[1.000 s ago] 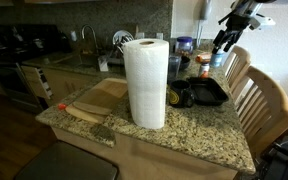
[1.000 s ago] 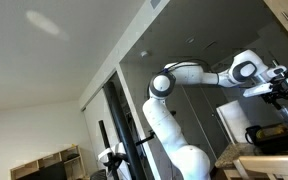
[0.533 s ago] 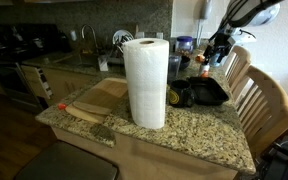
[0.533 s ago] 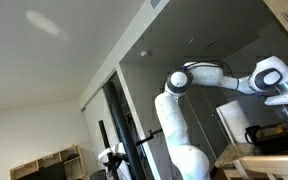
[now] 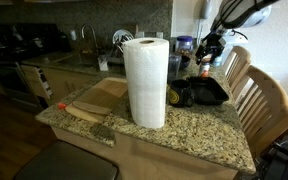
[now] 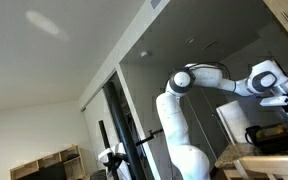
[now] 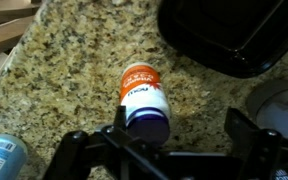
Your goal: Put the white and orange bottle in the black bowl, move the clear bottle to the right, move the glass jar to the left
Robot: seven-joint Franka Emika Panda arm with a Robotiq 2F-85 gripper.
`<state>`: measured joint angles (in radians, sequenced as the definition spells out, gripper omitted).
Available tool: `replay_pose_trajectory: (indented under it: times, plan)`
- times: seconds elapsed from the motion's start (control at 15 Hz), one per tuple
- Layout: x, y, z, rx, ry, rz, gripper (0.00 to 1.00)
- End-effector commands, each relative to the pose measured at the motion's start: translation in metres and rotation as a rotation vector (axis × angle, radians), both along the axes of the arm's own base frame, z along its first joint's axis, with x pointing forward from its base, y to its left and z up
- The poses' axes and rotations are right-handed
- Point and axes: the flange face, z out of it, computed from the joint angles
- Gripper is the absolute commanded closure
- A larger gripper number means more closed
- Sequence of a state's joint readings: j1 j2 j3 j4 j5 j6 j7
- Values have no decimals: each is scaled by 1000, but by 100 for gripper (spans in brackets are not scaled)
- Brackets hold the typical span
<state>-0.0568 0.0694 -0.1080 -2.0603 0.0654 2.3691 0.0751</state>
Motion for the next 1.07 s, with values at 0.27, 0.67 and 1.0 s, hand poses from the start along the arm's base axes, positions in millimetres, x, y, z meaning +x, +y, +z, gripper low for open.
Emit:
replay_pose_trajectory:
  times: [0.27,0.67,1.0]
  plan:
    - [1,-6,-5,-24,18,-68,0]
    - [5,-28,-3,-59,-45,-167,0]
    - [7,-21,-3,-58,-45,-155,0]
